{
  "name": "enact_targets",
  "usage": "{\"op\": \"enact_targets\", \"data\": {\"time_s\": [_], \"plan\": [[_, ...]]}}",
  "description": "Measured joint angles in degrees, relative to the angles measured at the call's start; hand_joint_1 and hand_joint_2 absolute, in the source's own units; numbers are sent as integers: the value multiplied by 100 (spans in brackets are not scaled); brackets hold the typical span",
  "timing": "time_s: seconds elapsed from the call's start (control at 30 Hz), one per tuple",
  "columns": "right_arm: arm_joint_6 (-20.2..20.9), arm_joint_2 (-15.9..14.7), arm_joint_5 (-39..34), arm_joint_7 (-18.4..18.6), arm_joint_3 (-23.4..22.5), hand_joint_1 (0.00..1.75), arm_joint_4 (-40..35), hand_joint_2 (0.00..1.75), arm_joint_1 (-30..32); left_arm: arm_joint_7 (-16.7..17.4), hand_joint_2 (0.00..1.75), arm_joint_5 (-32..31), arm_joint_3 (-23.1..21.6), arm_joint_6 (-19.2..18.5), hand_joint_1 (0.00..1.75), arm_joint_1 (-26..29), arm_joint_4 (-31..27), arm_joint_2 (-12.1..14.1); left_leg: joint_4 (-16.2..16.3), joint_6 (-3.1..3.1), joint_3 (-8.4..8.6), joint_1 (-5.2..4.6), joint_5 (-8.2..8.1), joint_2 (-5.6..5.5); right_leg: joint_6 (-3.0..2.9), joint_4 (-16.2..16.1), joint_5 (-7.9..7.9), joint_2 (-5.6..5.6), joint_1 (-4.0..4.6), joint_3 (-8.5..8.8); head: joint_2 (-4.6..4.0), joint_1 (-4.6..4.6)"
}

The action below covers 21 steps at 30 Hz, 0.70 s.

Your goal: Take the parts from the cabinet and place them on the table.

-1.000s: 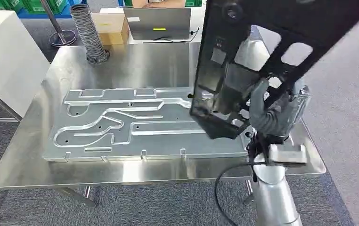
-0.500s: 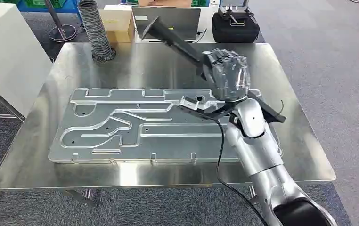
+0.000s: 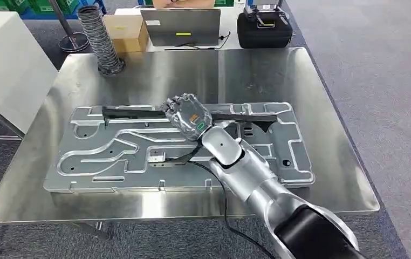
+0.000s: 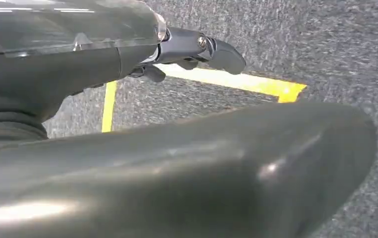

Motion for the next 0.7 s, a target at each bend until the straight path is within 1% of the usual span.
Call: {"op": "enact_targets", "data": {"time_s": [0.03,0.07,0.1,0.13,0.17,0.2,0.23,0.27,0.3,0.33,0.37,0.4,0.47,0.5,0.53,0.57,0.6,0.63,0.67,0.7], "plan": [[7,17,0,9,41,150,107,175,2,0,0,0,0,-11,0,9,0,0,-5,1,-39,1,96,1,0,8,-14,0,7,5,0,2],[4,37,-2,29,83,150,205,175,-9,2,0,-2,0,-15,0,16,0,0,-289,3,62,2,322,4,10,26,-32,2,7,13,0,0],[18,57,0,46,118,150,295,175,-32,2,0,-11,0,-17,0,15,0,0,-756,9,269,3,598,6,19,50,-55,5,5,24,0,0],[66,79,18,90,157,150,400,175,-61,4,0,-39,0,-20,0,10,0,7,-1323,17,540,10,881,9,40,81,-89,10,3,40,0,0],[142,83,70,105,207,150,501,175,-92,11,0,-48,0,-33,0,1,0,13,-1681,38,713,12,904,10,70,114,-125,10,10,40,0,2],[195,79,105,118,253,150,588,175,-121,13,0,-57,0,-37,0,-8,0,15,-1711,82,741,-22,890,1,100,148,-141,29,51,16,0,0],[223,81,144,140,297,150,647,175,-143,18,0,-72,-2,-44,0,-18,0,15,-1699,124,734,-19,892,1,115,135,-133,31,53,18,0,0],[249,83,157,158,334,150,714,175,-179,39,0,-94,-2,-52,0,-19,0,17,-1701,152,743,-23,882,1,130,125,-138,33,45,36,0,2],[269,83,160,160,369,150,795,175,-217,48,0,-98,0,-52,0,-18,0,17,-1705,183,757,-36,878,2,165,116,-145,33,44,55,0,2],[269,83,164,164,400,150,847,175,-257,57,0,-101,0,-57,0,-21,0,15,-1749,230,792,-6,896,11,209,139,-182,35,37,64,0,0],[275,81,166,169,422,150,896,175,-295,61,0,-101,0,-63,0,-25,0,15,-1759,258,810,-4,897,18,249,256,-268,26,20,38,0,2],[297,81,166,171,439,150,963,175,-324,61,0,-105,0,-70,0,-37,0,18,-1761,293,811,-4,895,28,285,578,-470,22,12,-116,0,2],[348,65,166,184,472,150,1077,175,-326,39,0,-122,0,-107,0,-32,0,20,-1759,309,807,-9,892,45,330,1519,-906,21,-16,-575,0,2],[356,54,160,184,489,150,1125,175,-325,9,0,-138,0,-142,0,-23,0,20,-1758,313,807,-10,890,57,339,1907,-1026,21,-24,-772,0,2],[356,46,149,184,503,150,1165,175,-324,-22,0,-151,0,-160,0,-14,0,20,-1758,313,813,-10,890,63,344,2003,-994,20,-29,-828,0,2],[356,44,144,182,516,150,1197,175,-325,-59,0,-155,0,-177,0,-10,0,20,-1758,312,818,-10,890,65,335,1787,-824,19,-33,-724,0,2],[356,44,136,182,529,150,1221,175,-327,-102,0,-157,-2,-212,0,-12,0,20,-1759,309,823,-11,892,64,312,1343,-596,17,-34,-493,0,2],[354,44,131,175,537,150,1238,175,-334,-141,0,-159,0,-240,0,-14,0,17,-1761,299,830,-15,898,61,270,730,-360,15,-27,-155,0,2],[354,46,122,173,546,0,1250,0,-350,-166,175,-160,-2,-269,0,-19,0,11,-1760,287,838,-15,906,55,206,206,-238,11,-4,167,0,2],[354,48,109,166,557,0,1252,0,-358,-190,175,-157,-2,-295,0,-17,0,-13,-1766,249,854,-28,905,46,176,96,-259,-2,25,193,0,-2]]}}
